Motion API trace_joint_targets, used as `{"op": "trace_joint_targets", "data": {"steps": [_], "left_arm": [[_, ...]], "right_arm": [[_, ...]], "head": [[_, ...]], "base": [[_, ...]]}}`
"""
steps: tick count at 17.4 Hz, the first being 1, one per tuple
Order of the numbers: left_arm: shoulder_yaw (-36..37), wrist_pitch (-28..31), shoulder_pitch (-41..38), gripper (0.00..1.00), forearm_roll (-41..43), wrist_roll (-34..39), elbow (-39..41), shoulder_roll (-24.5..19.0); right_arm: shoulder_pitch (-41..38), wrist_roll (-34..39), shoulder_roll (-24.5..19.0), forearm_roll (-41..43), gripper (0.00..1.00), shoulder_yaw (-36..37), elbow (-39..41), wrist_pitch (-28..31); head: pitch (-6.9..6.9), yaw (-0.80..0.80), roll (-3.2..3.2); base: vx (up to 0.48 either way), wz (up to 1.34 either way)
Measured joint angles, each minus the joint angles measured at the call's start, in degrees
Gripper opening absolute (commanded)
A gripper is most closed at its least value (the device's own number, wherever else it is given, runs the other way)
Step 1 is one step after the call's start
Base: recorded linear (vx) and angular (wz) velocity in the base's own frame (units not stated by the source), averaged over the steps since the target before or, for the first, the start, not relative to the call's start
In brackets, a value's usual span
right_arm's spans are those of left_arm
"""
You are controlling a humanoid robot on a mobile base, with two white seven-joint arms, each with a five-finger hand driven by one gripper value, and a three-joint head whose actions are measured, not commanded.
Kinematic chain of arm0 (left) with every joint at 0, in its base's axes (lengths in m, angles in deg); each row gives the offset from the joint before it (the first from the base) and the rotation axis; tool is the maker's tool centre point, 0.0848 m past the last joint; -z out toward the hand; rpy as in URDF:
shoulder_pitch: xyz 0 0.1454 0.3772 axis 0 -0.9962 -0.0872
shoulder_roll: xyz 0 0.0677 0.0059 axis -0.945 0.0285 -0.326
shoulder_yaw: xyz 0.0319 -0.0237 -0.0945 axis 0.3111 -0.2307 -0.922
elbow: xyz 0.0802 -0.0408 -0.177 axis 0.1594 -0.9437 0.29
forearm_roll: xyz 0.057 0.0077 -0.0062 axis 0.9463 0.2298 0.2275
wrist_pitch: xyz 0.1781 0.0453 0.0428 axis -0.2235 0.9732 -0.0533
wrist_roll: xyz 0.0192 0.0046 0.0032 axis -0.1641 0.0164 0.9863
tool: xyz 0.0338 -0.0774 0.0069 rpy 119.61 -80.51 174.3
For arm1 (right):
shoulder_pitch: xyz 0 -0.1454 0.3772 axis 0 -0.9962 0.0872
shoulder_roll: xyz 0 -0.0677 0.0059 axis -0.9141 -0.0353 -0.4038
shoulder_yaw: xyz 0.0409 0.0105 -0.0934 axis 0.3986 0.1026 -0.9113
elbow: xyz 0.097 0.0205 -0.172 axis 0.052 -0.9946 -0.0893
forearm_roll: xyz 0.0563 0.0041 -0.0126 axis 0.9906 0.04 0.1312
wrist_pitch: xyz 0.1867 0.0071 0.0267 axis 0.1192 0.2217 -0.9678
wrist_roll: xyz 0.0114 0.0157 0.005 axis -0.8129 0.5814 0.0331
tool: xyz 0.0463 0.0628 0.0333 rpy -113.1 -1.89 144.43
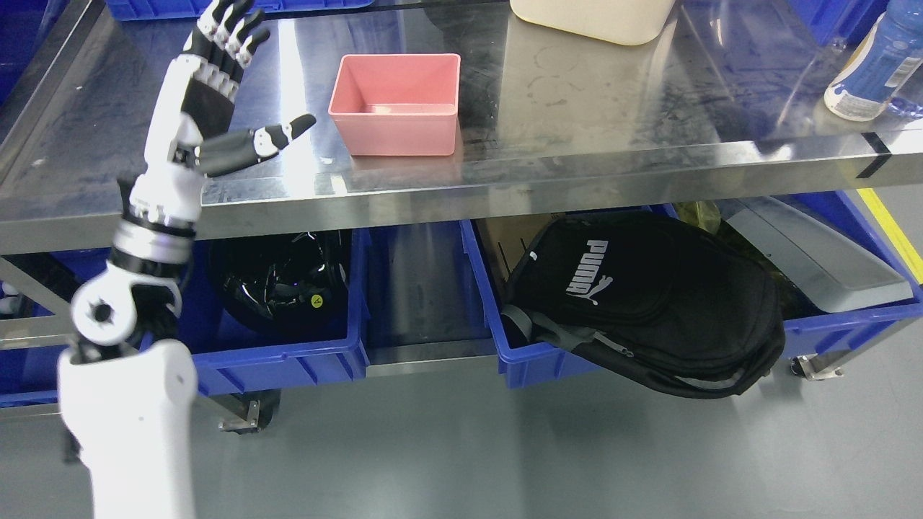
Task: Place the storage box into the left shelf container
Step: 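Reach the left hand forward toward the pink box on the table, then close the left hand fingers around the rim of the pink box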
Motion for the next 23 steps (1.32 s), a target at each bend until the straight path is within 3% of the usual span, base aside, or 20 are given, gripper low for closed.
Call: {"op": "trace_joint_targets", "data": {"steps": [2, 6, 9, 14, 23], "left_arm": [[0.47, 2.77, 6.11, 0.99, 2.28, -9.45, -2.73, -2.7], [6.26, 4.69, 15.79, 0.99, 9.16, -19.2, -7.66, -6.49], [12.57, 5.34, 21.52, 0.98, 16.24, -21.51, -12.22, -7.3], [19.93, 5.49, 28.64, 0.94, 25.49, -22.57, -20.53, -4.87], [26.78, 5.74, 33.2, 0.91, 32.77, -27.36, -29.6, -1.3]], "right_arm": [[0.0, 0.0, 0.0, 0.0, 1.0, 0.0, 0.0, 0.0], [0.0, 0.0, 0.0, 0.0, 1.0, 0.0, 0.0, 0.0], [0.0, 0.0, 0.0, 0.0, 1.0, 0.0, 0.0, 0.0], [0.0, 0.0, 0.0, 0.0, 1.0, 0.0, 0.0, 0.0], [0.0, 0.0, 0.0, 0.0, 1.0, 0.0, 0.0, 0.0]], "head": [[-0.01, 0.0, 0.0], [-0.01, 0.0, 0.0], [-0.01, 0.0, 0.0], [-0.03, 0.0, 0.0], [-0.03, 0.0, 0.0]], "base": [[0.0, 0.0], [0.0, 0.0], [0.0, 0.0], [0.0, 0.0], [0.0, 0.0]]}}
